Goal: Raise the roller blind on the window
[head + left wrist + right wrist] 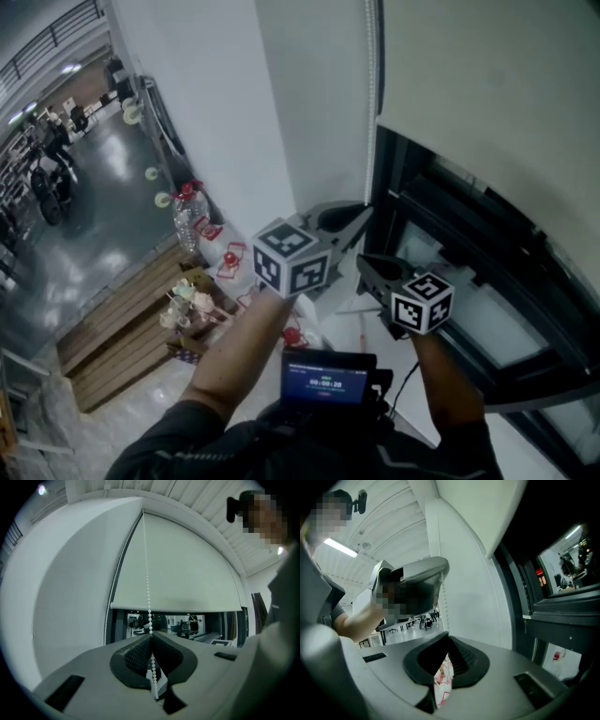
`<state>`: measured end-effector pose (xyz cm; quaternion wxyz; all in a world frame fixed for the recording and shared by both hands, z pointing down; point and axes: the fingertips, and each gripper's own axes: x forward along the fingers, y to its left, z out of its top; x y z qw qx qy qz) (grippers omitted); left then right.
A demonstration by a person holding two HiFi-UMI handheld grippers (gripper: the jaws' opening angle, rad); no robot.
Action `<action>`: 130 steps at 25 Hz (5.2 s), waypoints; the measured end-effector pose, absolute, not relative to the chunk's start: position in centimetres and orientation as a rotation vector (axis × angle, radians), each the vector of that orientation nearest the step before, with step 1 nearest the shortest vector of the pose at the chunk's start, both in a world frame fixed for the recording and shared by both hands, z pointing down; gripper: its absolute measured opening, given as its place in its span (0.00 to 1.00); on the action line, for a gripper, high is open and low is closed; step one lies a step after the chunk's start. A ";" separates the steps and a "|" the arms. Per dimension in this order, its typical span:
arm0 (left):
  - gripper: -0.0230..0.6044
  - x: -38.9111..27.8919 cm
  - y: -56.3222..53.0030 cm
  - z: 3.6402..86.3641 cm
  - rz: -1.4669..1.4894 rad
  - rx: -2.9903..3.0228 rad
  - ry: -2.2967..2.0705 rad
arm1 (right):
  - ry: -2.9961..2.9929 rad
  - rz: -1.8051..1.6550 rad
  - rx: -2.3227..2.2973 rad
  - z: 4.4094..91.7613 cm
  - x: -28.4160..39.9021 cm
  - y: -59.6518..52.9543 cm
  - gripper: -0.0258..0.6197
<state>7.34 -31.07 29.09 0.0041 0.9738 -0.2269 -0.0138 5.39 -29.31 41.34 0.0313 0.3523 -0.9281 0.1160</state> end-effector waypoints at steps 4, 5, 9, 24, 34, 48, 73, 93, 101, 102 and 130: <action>0.05 7.9 -30.9 30.4 -0.024 3.035 -0.705 | -2.835 0.389 1.092 42.7 5.7 -29.2 0.04; 0.05 8.1 -30.9 30.7 -0.007 3.040 -0.710 | -2.827 0.396 1.096 43.0 5.7 -29.2 0.04; 0.05 8.2 -30.8 32.1 0.026 3.034 -0.716 | -2.809 0.435 1.099 44.3 6.1 -29.1 0.04; 0.05 8.9 -30.0 31.8 -0.023 3.027 -0.681 | -2.983 -0.038 1.138 26.4 10.8 -27.9 0.18; 0.05 9.1 -29.0 31.5 0.036 3.089 -0.691 | -3.085 -0.228 1.086 17.8 6.8 -29.0 0.19; 0.05 8.8 -28.3 32.2 0.021 3.067 -0.681 | -3.115 -0.178 1.133 18.4 7.0 -29.4 0.05; 0.05 8.5 -28.6 41.0 0.145 2.914 -0.638 | -3.026 0.065 1.172 29.4 7.3 -30.6 0.04; 0.17 6.4 -29.6 20.7 -0.173 3.169 -0.695 | -3.048 0.038 1.145 29.4 5.9 -29.2 0.04; 0.05 8.1 -30.5 19.2 -0.181 3.204 -0.773 | -3.056 0.039 1.171 29.3 6.6 -29.2 0.04; 0.05 8.2 -30.5 19.2 -0.184 3.202 -0.769 | -3.057 0.040 1.174 29.2 6.7 -29.2 0.04; 0.05 7.4 -30.8 31.9 0.005 3.067 -0.830 | -2.750 0.105 1.163 40.3 7.3 -29.1 0.10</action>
